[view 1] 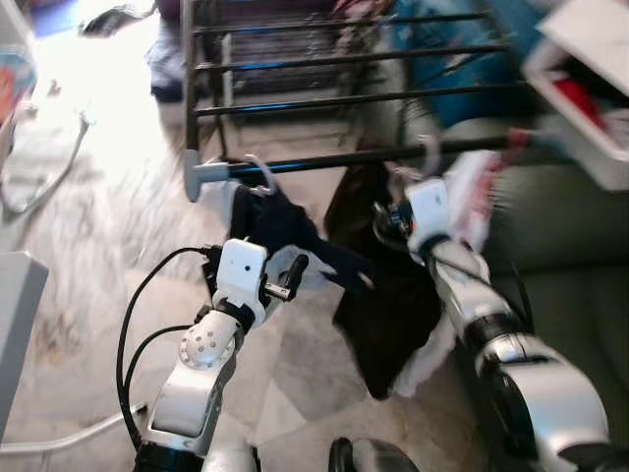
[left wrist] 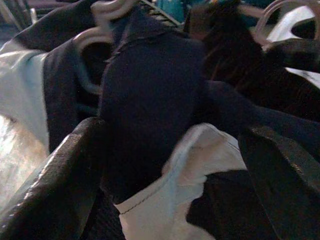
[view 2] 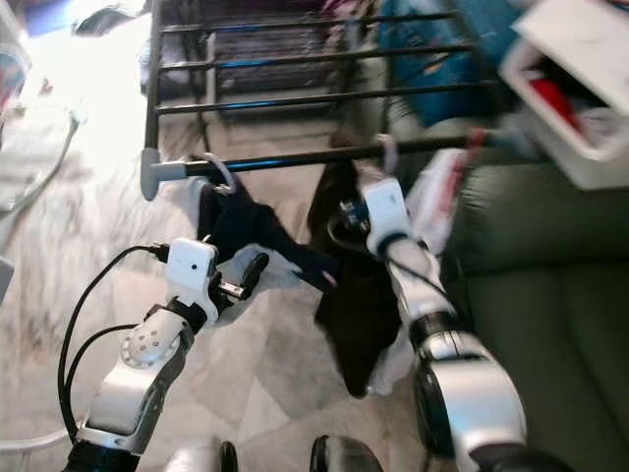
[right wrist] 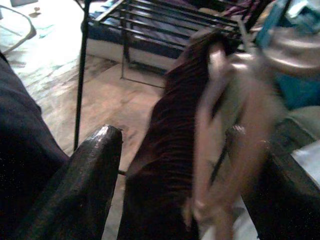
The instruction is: Hang hanger
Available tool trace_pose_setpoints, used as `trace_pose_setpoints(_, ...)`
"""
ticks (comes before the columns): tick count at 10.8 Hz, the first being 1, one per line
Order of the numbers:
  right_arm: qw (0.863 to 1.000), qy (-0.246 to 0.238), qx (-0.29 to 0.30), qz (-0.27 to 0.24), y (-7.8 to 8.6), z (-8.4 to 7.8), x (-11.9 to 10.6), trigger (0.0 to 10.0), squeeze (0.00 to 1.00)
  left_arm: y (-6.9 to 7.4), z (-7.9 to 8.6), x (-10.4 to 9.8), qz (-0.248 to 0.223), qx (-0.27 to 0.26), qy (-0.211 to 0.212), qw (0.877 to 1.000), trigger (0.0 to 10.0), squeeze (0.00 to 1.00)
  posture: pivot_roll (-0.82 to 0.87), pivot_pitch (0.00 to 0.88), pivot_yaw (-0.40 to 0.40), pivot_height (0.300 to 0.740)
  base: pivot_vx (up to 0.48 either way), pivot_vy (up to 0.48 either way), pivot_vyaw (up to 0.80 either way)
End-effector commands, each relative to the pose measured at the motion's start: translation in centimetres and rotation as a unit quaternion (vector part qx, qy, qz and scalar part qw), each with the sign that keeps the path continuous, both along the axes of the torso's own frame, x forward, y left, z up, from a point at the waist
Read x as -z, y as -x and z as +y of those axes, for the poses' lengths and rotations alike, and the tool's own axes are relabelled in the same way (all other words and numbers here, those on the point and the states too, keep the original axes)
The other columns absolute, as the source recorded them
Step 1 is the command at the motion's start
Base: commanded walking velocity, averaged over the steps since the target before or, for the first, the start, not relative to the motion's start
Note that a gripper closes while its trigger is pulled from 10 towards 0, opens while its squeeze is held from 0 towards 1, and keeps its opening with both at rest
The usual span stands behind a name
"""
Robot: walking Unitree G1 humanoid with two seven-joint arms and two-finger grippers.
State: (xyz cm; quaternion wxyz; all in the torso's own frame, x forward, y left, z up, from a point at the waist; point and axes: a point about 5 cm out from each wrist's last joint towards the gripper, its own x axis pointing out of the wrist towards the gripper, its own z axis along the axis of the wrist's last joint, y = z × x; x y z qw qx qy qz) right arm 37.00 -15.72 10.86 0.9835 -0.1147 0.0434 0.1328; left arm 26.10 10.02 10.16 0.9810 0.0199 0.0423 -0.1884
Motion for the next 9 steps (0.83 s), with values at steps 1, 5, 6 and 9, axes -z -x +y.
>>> trace_pose_setpoints(1,1.0,-0.01,0.008,0.028,0.1,-0.1,0.8,10.0,0.0,0.4,0.3,0.2,0.007,-0.005,-0.004,1.0,10.0,0.0,-0.02,0.139,-0.022,0.74,0.0,0.0,0.0)
trace_pose_setpoints(5,0.999,-0.009,0.022,0.035,-0.6,0.7,0.1,10.0,0.0,0.8,0.7,0.2,0.011,-0.01,-0.01,1.0,10.0,0.0,0.0,0.154,-0.022,0.74,0.0,0.0,0.0)
trace_pose_setpoints(6,0.999,-0.011,0.019,0.035,-0.6,0.9,0.0,10.0,0.0,0.8,0.8,0.3,0.014,-0.012,-0.012,1.0,10.0,0.0,-0.01,0.157,-0.022,0.74,0.0,0.0,0.0)
trace_pose_setpoints(9,0.999,-0.022,0.035,0.025,-0.7,0.5,-0.2,10.0,1.0,0.7,0.5,0.2,0.015,-0.01,-0.011,1.0,10.0,0.0,-0.02,0.153,-0.017,0.74,0.0,0.0,0.0)
